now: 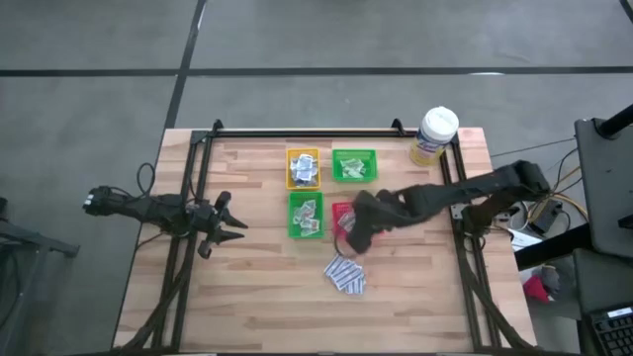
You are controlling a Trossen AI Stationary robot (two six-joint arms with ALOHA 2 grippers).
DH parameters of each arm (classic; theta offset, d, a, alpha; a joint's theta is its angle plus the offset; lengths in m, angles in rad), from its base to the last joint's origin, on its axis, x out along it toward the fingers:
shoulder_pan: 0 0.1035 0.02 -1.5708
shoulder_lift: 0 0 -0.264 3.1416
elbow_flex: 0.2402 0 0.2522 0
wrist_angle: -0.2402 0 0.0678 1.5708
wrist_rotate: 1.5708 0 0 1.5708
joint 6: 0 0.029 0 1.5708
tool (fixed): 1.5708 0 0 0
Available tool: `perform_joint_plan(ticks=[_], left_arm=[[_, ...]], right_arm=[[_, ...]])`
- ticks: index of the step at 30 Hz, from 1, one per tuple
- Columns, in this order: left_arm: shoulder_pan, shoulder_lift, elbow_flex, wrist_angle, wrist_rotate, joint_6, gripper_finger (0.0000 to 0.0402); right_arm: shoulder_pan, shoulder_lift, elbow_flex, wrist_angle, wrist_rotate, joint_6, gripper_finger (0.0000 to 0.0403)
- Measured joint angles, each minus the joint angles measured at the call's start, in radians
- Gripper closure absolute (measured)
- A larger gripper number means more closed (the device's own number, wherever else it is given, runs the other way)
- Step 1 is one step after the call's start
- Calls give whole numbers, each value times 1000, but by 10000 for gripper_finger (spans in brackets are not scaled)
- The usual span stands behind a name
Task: Pick & Place First Aid Supplies
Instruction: Put the blue bandage pack into the red bin
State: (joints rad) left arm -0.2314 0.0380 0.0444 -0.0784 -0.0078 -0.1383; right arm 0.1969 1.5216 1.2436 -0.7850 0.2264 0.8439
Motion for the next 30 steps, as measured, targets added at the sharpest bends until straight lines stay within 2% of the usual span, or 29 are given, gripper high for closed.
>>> perform_joint_plan(ticks=[8,12,18,30], left_arm=[[0,0,0,0,0,7,287],[0,0,0,0,0,8,287],[0,0,0,0,0,8,287],[0,0,0,-1,24,8,287]], right_arm=[[231,-4,9,93,0,-7,311],[294,29,8,98,0,99,316],[325,107,7,119,0,240,318],[294,247,7,108,8,383,296]])
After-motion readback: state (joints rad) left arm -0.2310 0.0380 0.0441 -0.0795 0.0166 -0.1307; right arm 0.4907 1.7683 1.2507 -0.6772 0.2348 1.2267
